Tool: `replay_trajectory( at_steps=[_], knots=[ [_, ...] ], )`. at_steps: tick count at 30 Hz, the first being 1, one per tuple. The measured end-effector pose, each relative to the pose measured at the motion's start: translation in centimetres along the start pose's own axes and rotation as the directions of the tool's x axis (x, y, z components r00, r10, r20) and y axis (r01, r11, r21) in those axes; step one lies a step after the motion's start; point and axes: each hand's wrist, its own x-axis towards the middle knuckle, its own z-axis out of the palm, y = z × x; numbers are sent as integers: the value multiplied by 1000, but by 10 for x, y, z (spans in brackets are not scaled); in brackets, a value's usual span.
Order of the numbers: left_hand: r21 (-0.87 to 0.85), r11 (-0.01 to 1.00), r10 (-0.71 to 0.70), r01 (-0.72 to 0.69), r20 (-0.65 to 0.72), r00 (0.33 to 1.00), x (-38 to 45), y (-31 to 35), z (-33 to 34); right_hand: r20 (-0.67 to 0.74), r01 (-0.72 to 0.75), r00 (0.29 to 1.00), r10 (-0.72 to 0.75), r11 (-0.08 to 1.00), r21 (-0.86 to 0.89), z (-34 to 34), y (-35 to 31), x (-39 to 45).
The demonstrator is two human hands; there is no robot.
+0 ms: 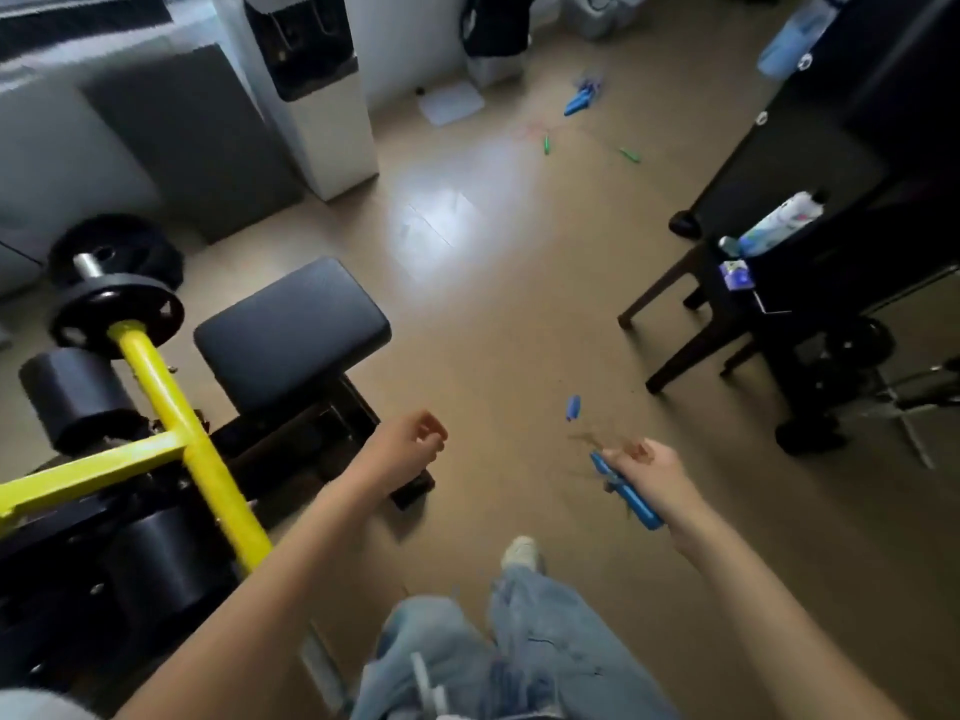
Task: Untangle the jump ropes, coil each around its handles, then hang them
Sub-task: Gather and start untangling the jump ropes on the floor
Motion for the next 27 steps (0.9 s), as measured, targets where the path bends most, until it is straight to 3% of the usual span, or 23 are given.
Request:
replay_trajectory(
  at_steps=[8, 14, 18, 22, 27],
  knots=[
    [-96, 995, -7, 1, -63, 998, 106, 71, -21, 72, 228, 974, -216, 939, -258, -23, -107, 116],
    [-204, 979, -10, -8, -86, 996, 279, 128, -77, 121, 196, 977, -176, 963, -184, -40, -218, 263],
    [-257, 966, 18, -30, -51, 999, 376, 190, -128, 27, 70, 997, -67, 991, -115, -78, -282, 341],
    [-153, 982, 118, -115, 6, 993, 477, 279, -178, -128, 22, 991, -31, 998, -66, -126, -343, 412],
    [9, 976, 215, -216, 81, 973, 609, 378, -205, -228, -28, 974, -4, 990, -135, -182, -396, 516]
  ],
)
